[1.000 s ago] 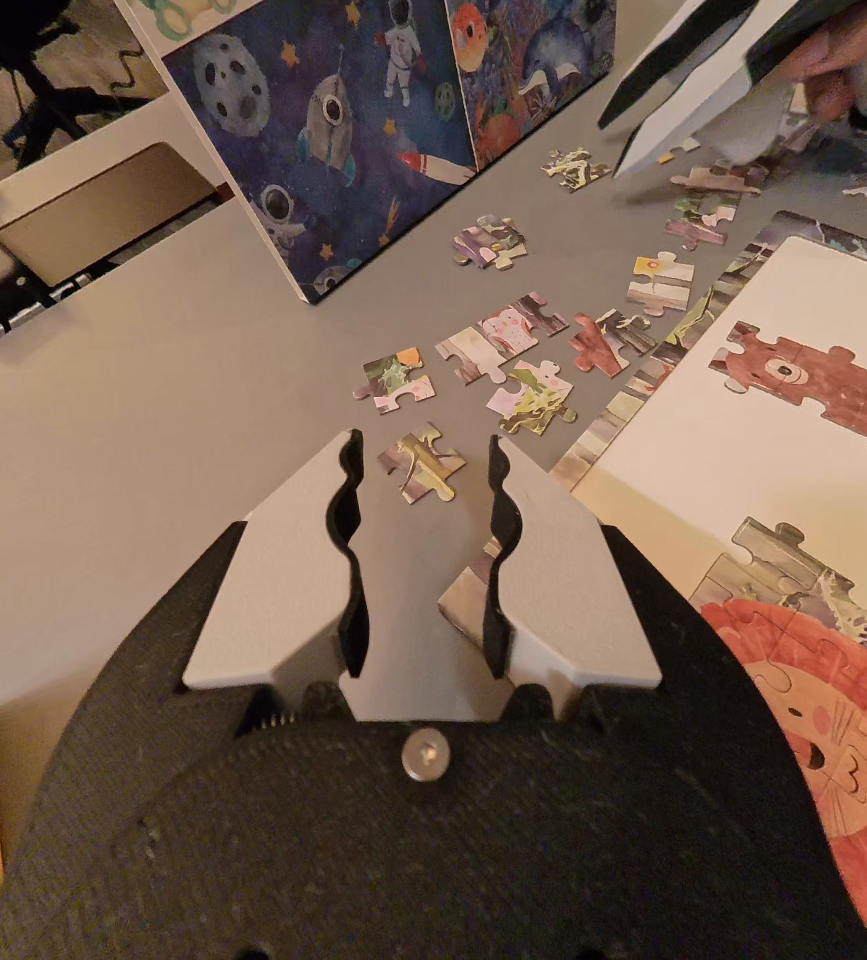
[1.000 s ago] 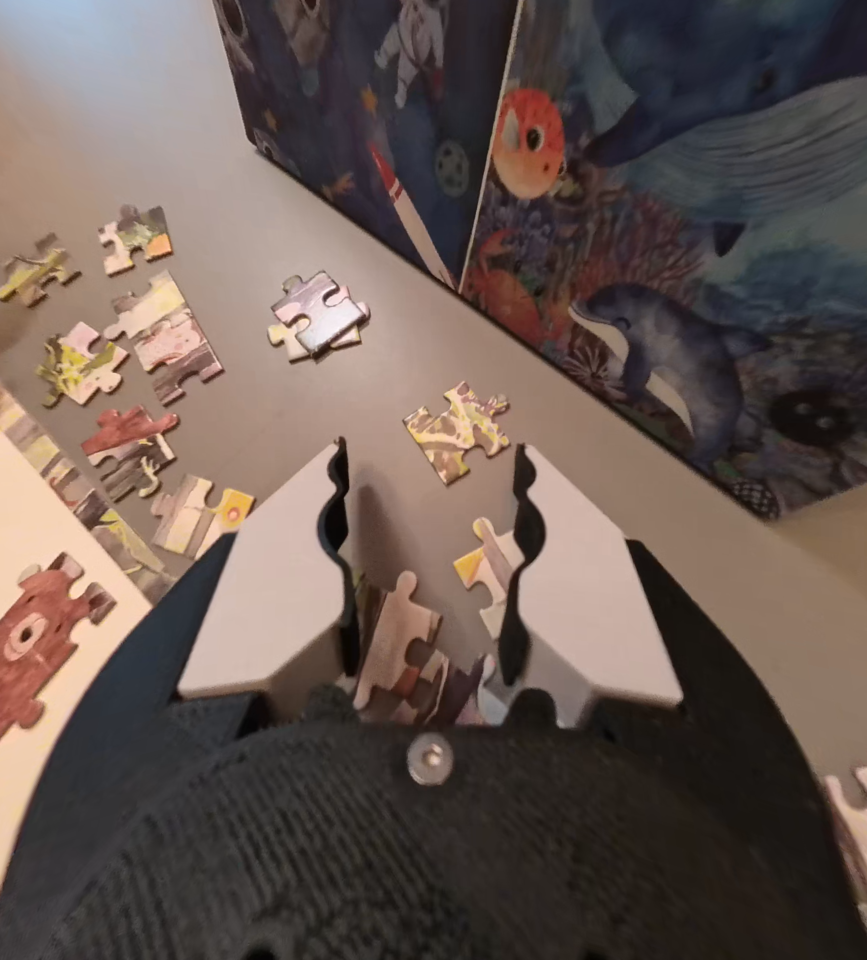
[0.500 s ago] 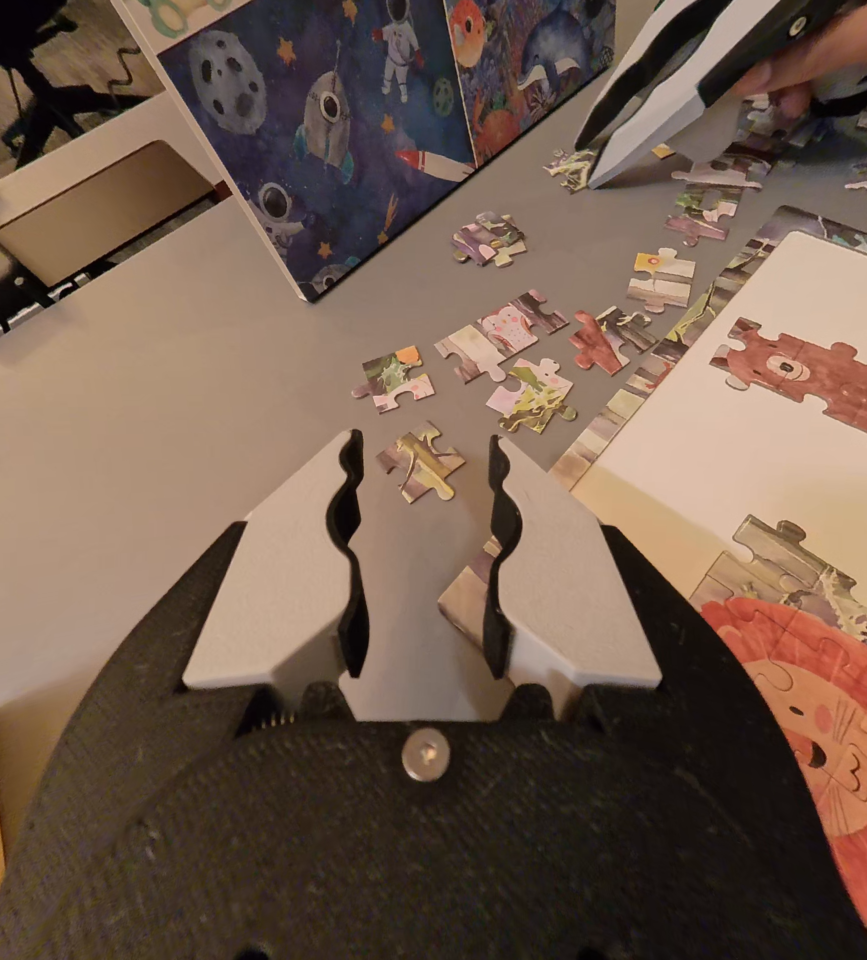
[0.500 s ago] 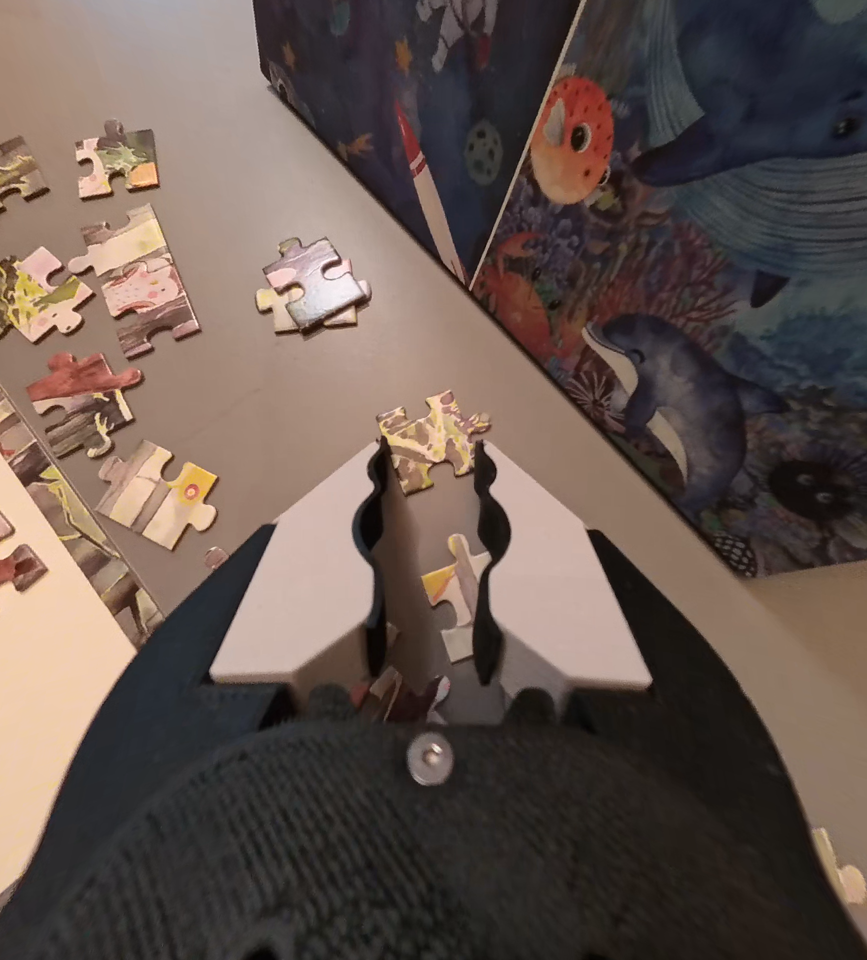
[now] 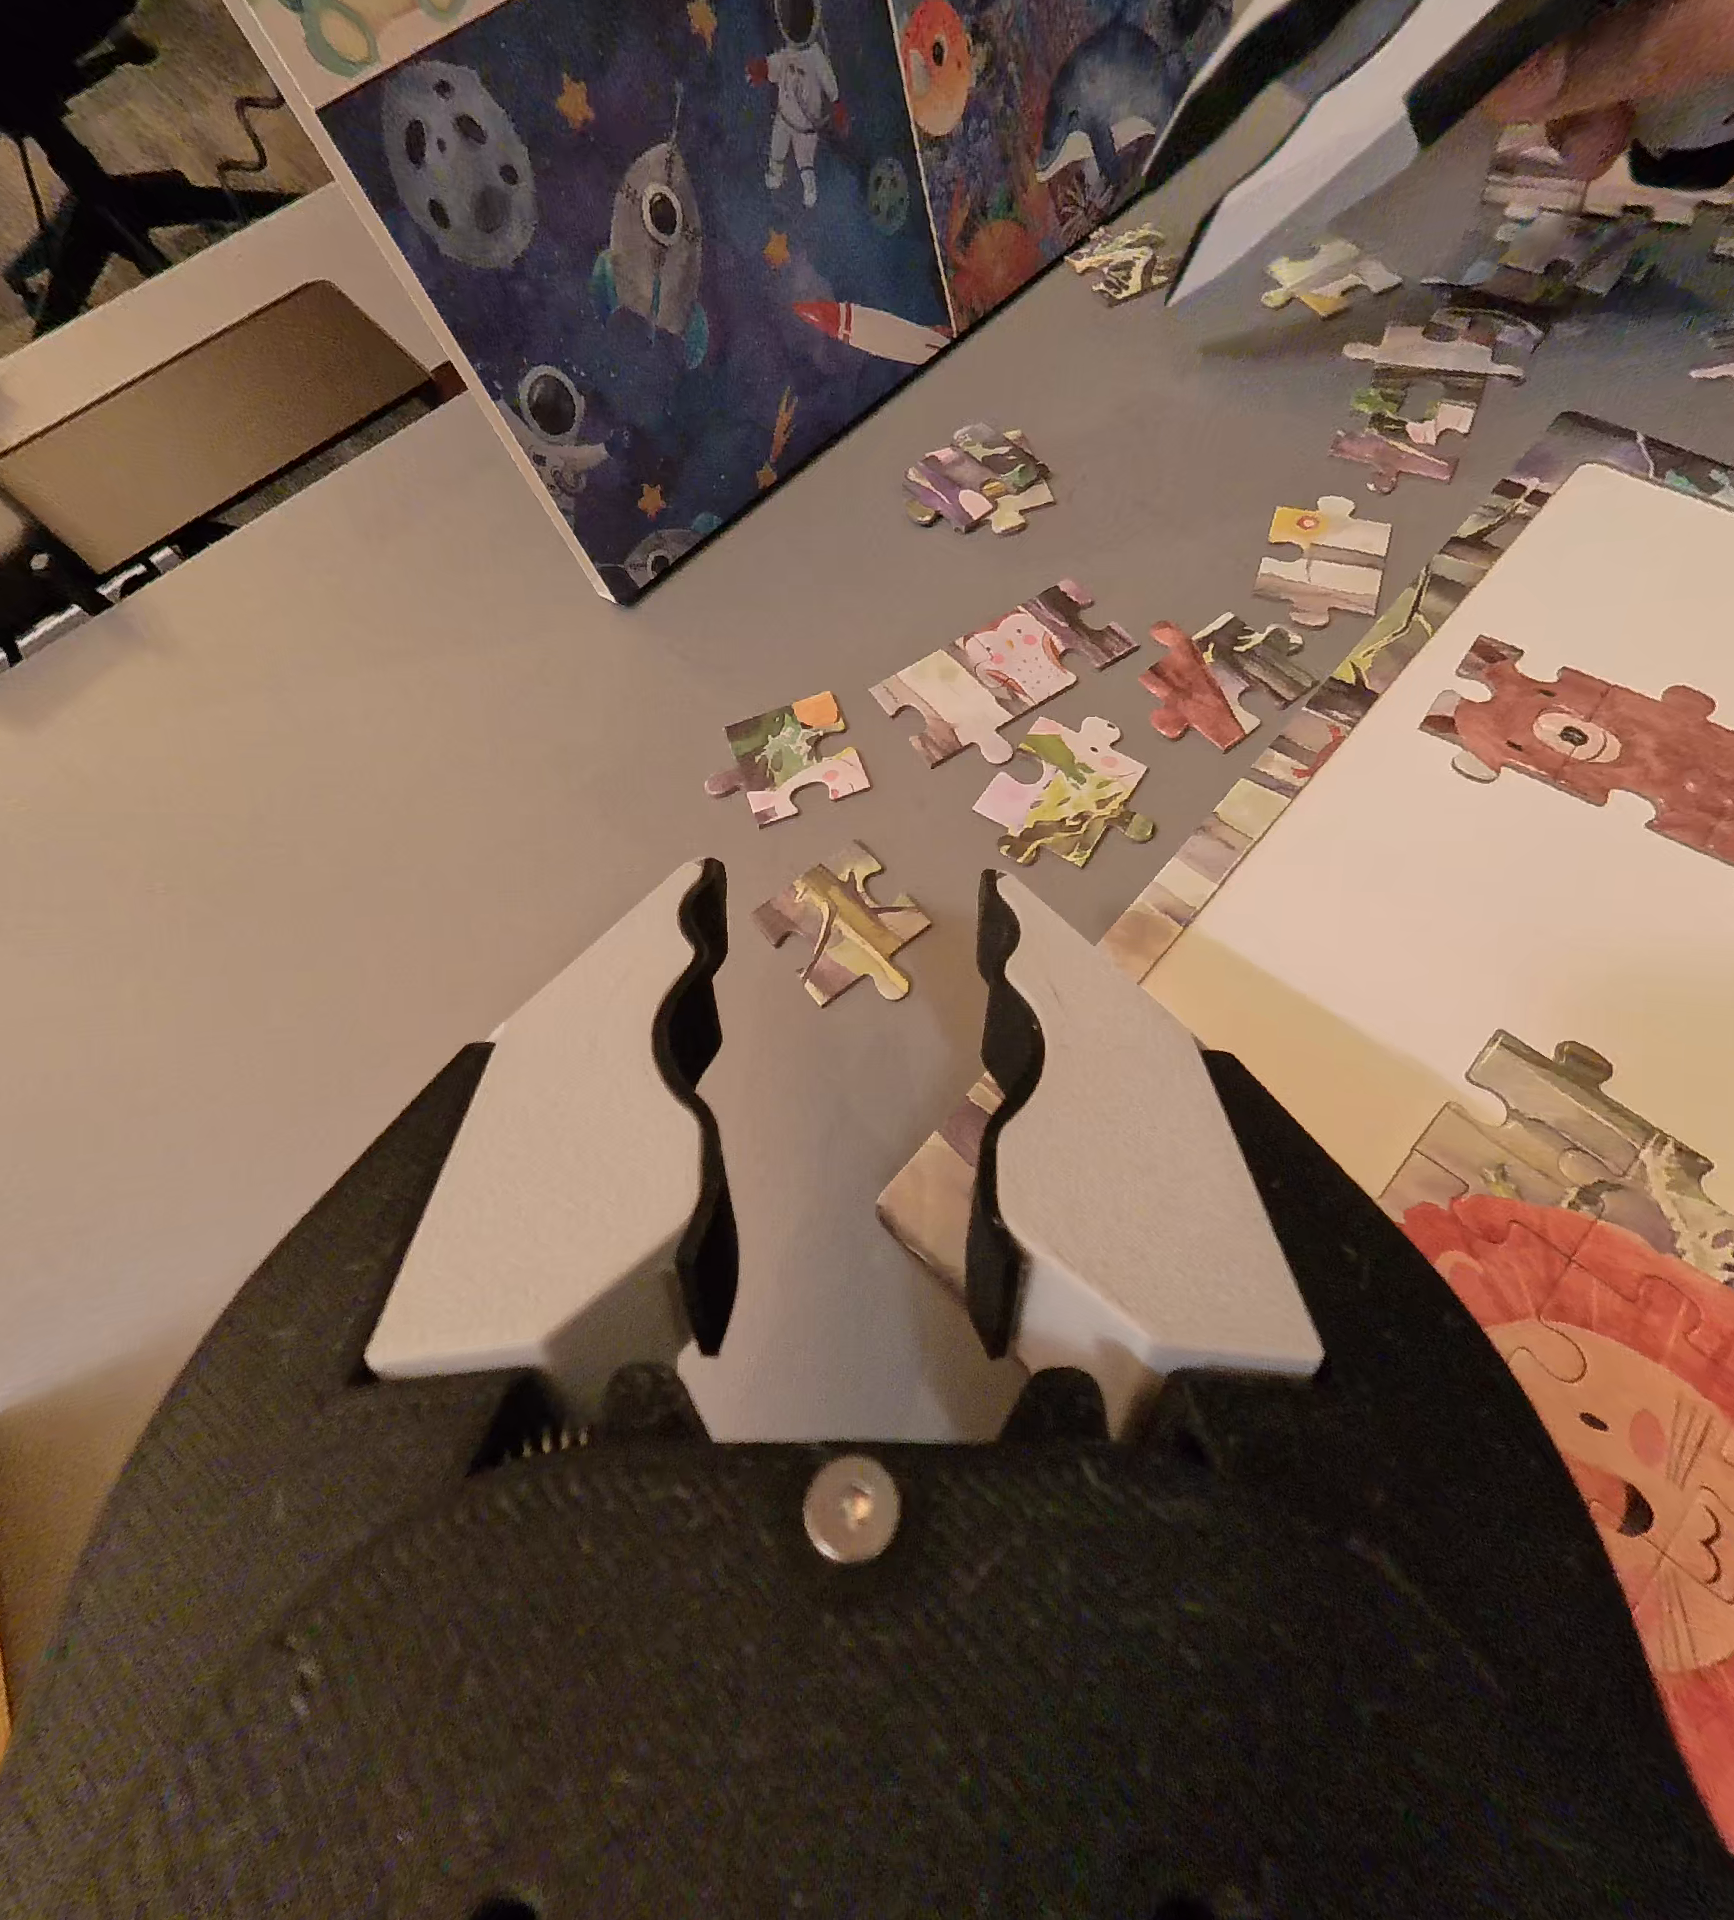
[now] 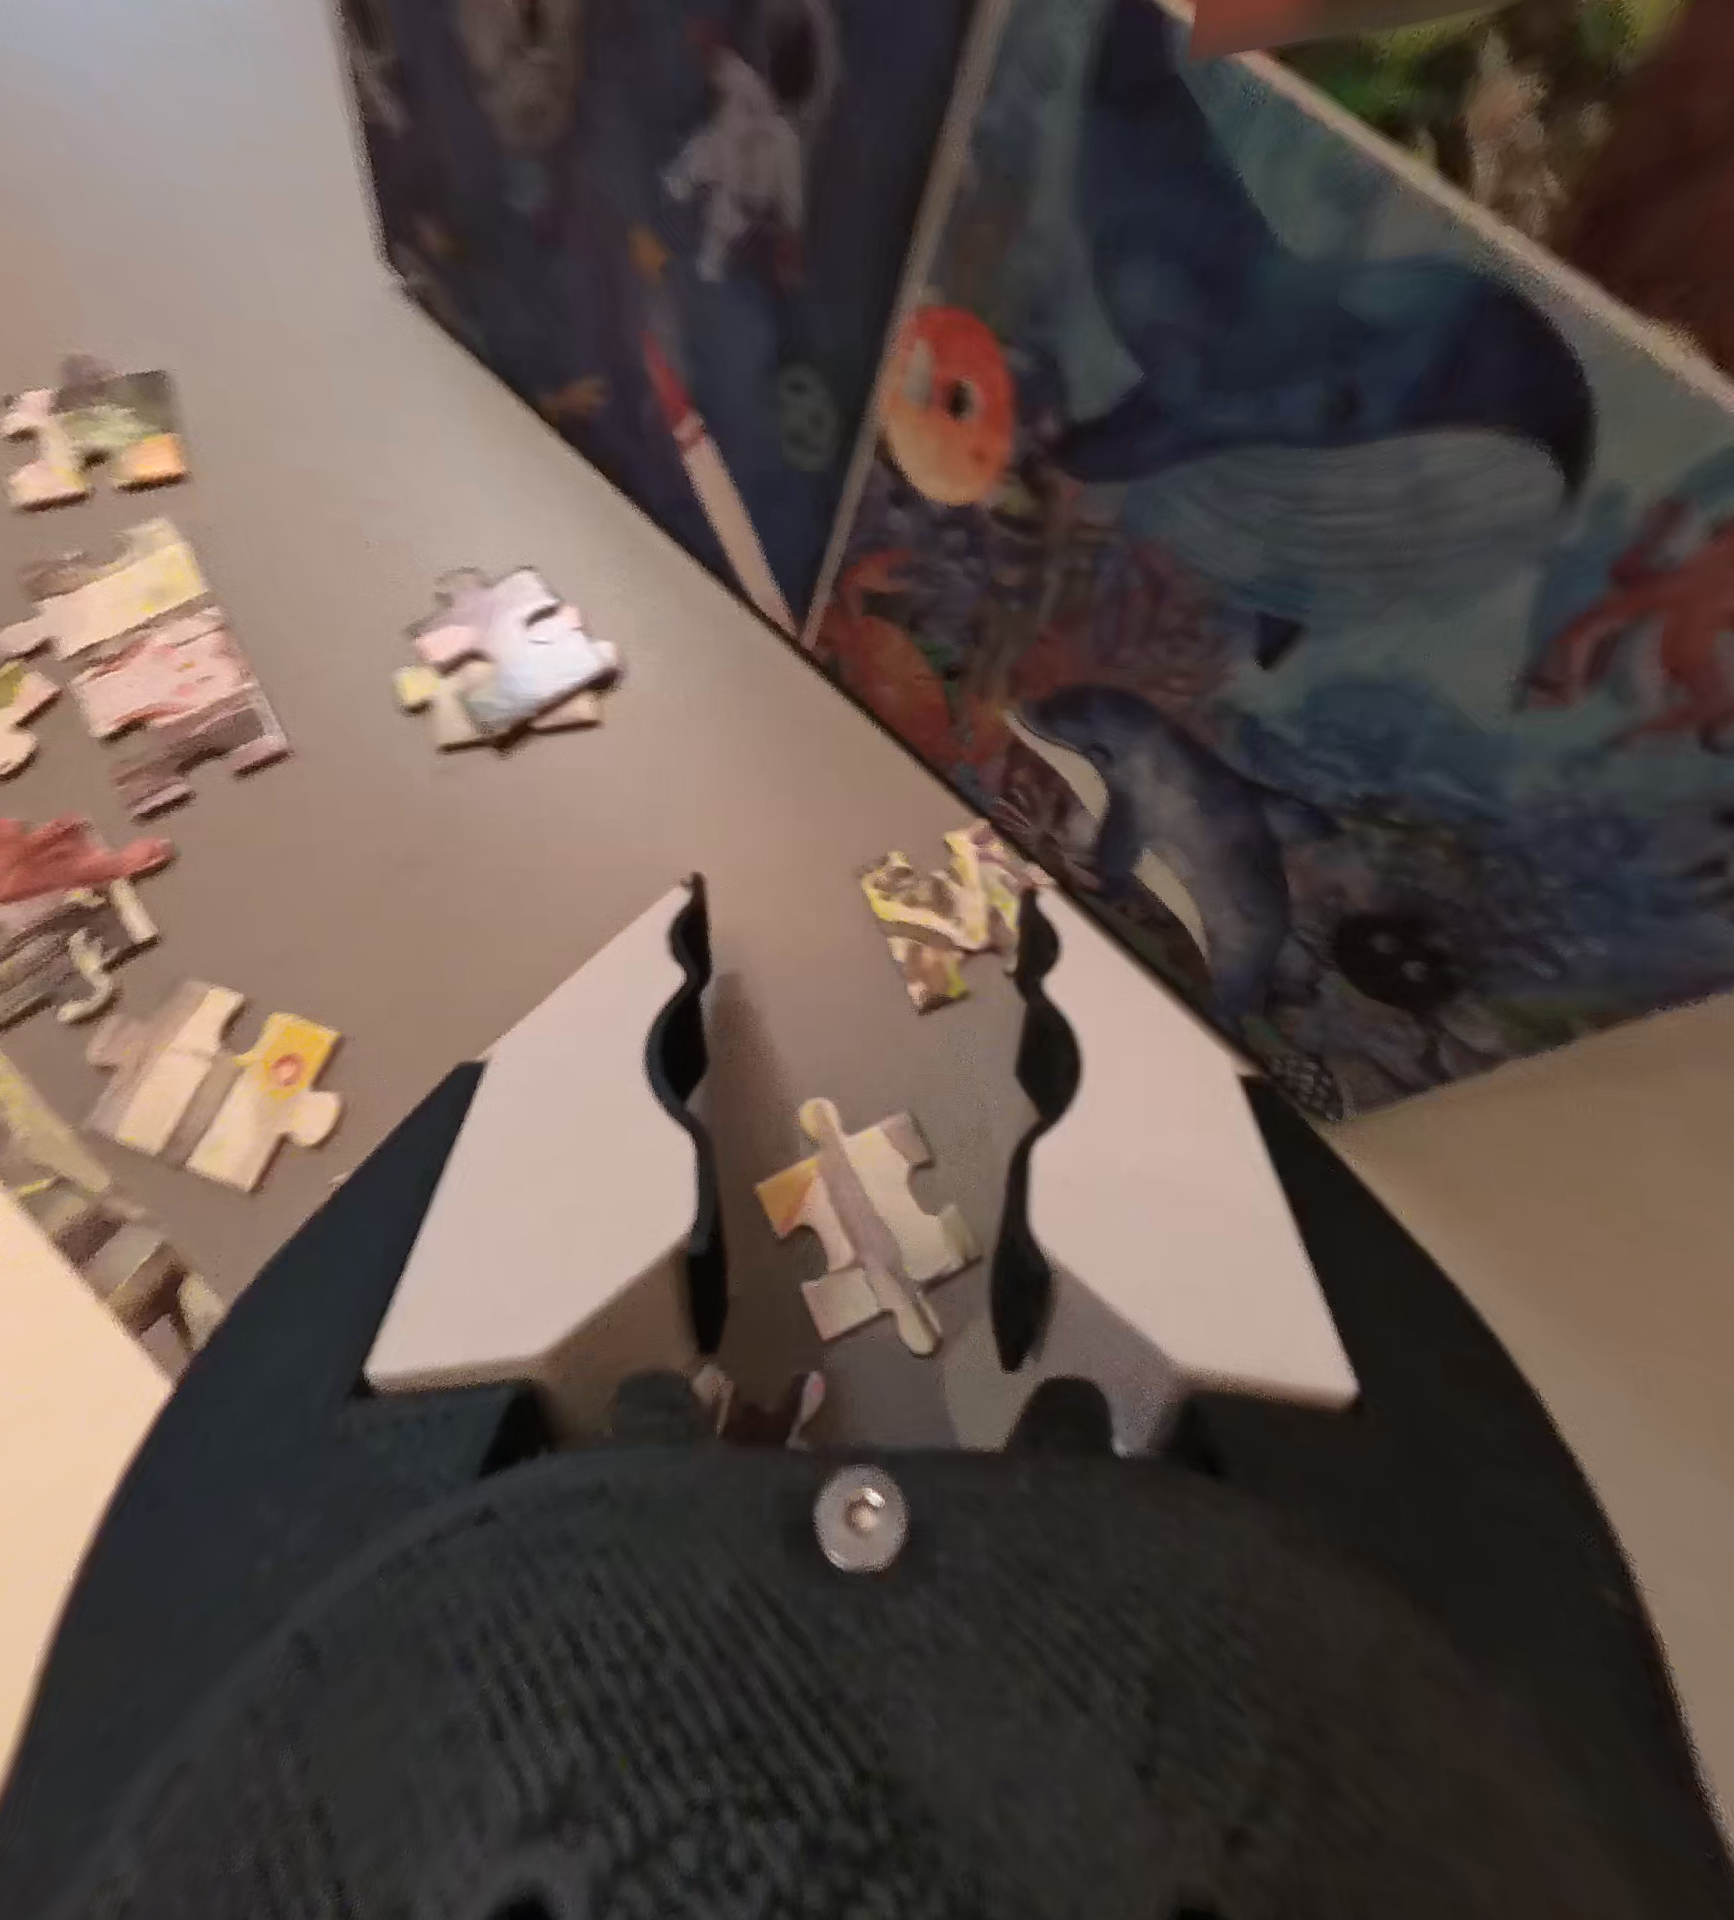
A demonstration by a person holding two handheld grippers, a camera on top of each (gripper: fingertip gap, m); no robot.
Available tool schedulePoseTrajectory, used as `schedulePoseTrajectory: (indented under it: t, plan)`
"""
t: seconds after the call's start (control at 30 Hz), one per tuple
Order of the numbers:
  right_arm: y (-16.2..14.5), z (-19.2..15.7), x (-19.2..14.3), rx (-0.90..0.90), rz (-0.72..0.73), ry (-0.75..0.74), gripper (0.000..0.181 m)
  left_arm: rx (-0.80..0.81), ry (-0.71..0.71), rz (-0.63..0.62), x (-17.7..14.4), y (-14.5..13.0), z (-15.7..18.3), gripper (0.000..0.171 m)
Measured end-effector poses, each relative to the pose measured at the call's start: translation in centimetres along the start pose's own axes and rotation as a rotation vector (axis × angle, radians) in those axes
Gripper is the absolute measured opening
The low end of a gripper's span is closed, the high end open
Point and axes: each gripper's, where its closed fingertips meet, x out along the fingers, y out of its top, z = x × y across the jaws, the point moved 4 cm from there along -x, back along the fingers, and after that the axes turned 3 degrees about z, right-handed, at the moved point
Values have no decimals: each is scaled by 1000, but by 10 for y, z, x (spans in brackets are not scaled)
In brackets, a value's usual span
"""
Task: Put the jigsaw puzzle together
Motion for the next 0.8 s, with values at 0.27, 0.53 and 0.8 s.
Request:
schedulePoseTrajectory:
  t: [0.27,0.53,0.8]
  plan:
    - [-11,5,11,60,-46,39,40,-1,1,-4,1,-1,-1,47]
    - [-11,-11,8,6,-47,110,29,2,1,-1,0,0,0,47]
    - [0,-38,4,-44,-6,202,29,1,1,1,0,0,0,47]
